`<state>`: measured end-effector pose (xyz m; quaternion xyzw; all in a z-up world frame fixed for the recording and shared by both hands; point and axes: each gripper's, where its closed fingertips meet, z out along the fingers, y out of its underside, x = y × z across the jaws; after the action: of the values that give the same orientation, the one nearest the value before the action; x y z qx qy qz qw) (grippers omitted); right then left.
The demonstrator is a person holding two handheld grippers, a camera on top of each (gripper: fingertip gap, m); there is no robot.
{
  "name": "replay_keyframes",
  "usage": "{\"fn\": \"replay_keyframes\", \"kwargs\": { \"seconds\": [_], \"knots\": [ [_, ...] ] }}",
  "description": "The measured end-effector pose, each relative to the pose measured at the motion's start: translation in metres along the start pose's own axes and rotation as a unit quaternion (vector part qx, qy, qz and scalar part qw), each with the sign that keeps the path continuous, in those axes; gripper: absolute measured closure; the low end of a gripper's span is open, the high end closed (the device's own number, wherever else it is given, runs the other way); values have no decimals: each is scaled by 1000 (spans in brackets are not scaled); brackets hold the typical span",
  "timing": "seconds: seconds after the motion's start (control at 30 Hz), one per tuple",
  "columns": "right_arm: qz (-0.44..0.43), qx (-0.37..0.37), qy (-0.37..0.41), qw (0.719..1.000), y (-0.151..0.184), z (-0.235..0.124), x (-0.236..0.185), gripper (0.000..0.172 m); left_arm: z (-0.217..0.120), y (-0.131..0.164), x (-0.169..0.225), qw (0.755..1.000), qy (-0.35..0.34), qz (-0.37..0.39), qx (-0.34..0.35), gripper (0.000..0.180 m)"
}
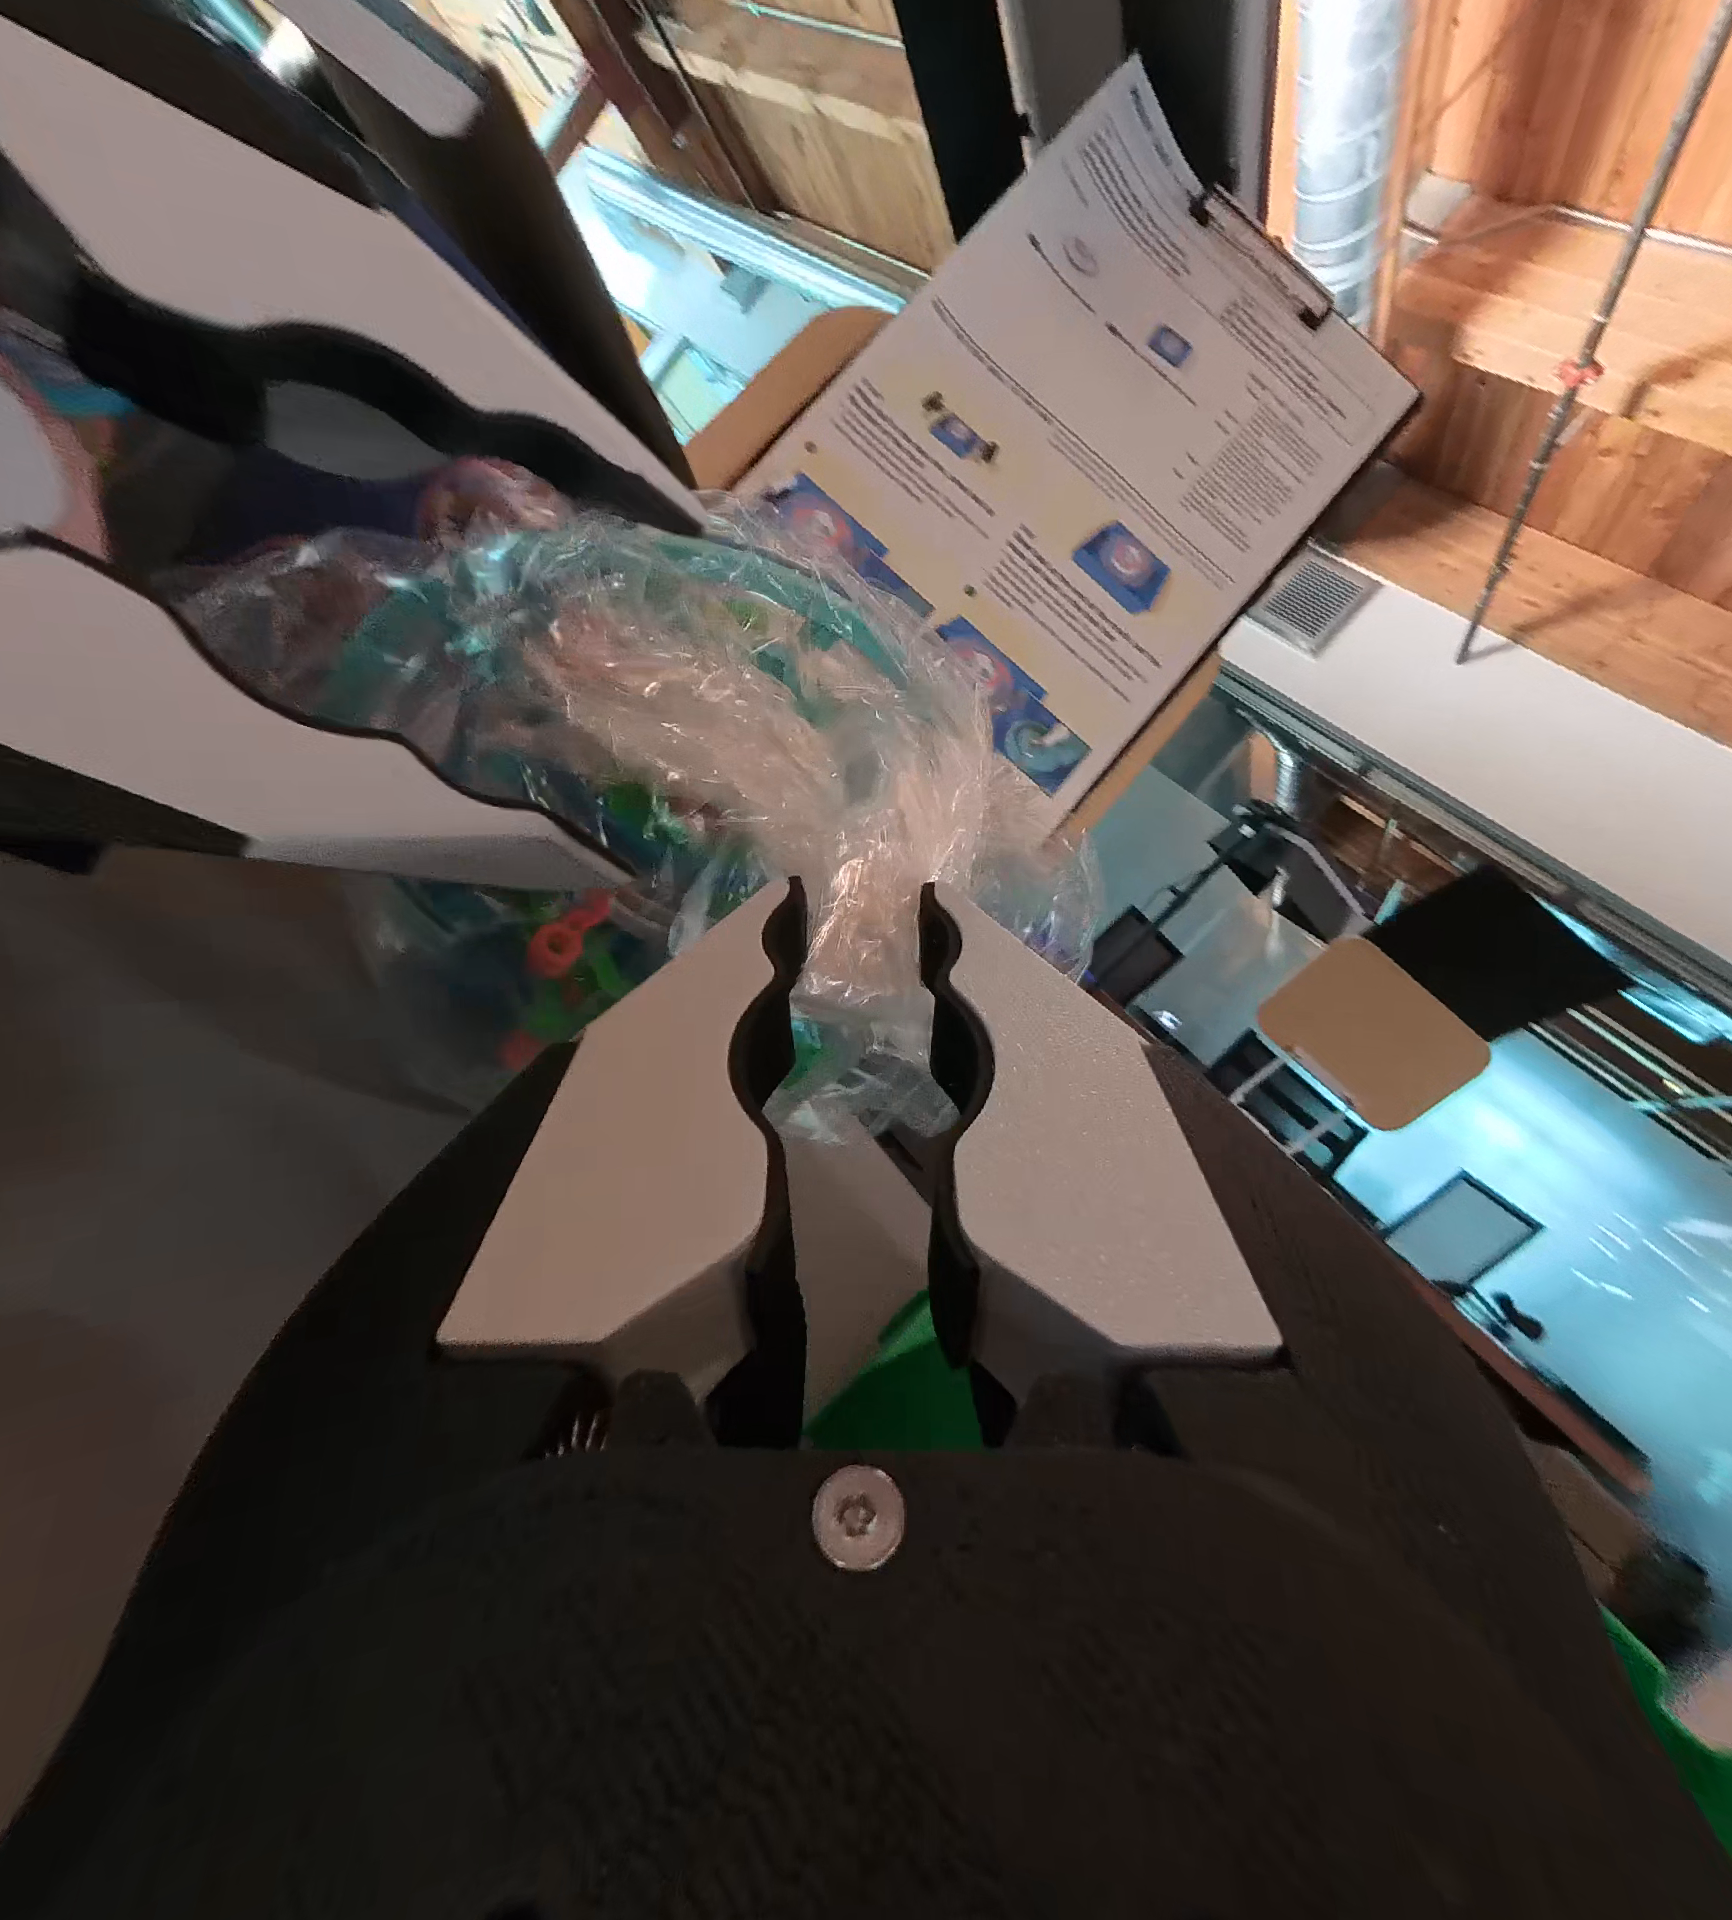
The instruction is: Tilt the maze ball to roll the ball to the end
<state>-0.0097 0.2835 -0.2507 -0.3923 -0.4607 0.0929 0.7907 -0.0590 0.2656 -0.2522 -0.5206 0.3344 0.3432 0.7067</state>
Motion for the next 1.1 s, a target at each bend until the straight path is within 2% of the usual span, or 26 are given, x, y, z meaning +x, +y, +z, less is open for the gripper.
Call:
{"fn": "replay_keyframes", "kwargs": {
  "seconds": [0.1, 0.13, 0.2, 0.27, 0.37, 0.47, 0.53, 0.57, 0.73, 0.83, 0.87, 0.93, 1.03, 1.1],
  "knots": [
    [9, 15, -22, 1000, -6, -4, -8, 151, -3, -6, 6, 999, 6, 34, 5, 131],
    [12, 15, -19, 1000, -6, -6, -7, 150, -4, -8, 9, 999, 10, 47, 4, 151],
    [12, 14, -6, 1000, -6, -10, -4, 147, -5, -9, 14, 998, 20, 59, -13, 171],
    [22, 20, 7, 1000, -10, -17, 0, 139, -7, -12, 22, 998, 43, 34, -22, 176],
    [46, 27, 23, 998, -17, -35, 8, 114, -12, -19, 38, 995, 99, -31, -14, 178],
    [40, 41, 21, 998, -26, -57, 12, 102, -18, -29, 51, 977, 171, -129, 12, 179],
    [6, 49, 11, 999, -34, -72, 9, 97, -21, -33, 54, 962, 204, -182, 25, 180],
    [-37, 49, 0, 998, -36, -78, 3, 96, -22, -35, 54, 956, 218, -194, 33, 180],
    [-272, 32, -35, 961, -36, -87, -36, 108, -37, -50, 68, 926, 307, -211, 69, 180],
    [-362, -21, -18, 932, -21, -76, -42, 118, -43, -55, 76, 926, 323, -180, 80, 180],
    [-379, -31, -1, 925, -20, -75, -37, 129, -44, -55, 76, 927, 323, -169, 85, 180],
    [-371, -33, 9, 928, -22, -77, -31, 158, -44, -55, 73, 936, 303, -150, 99, 178],
    [-278, -49, -2, 959, -21, -79, -21, 167, -45, -62, 60, 954, 240, -96, 149, 162],
    [-199, -57, -1, 978, -19, -80, -9, 169, -43, -61, 51, 967, 197, -64, 149, 143]
  ]
}}
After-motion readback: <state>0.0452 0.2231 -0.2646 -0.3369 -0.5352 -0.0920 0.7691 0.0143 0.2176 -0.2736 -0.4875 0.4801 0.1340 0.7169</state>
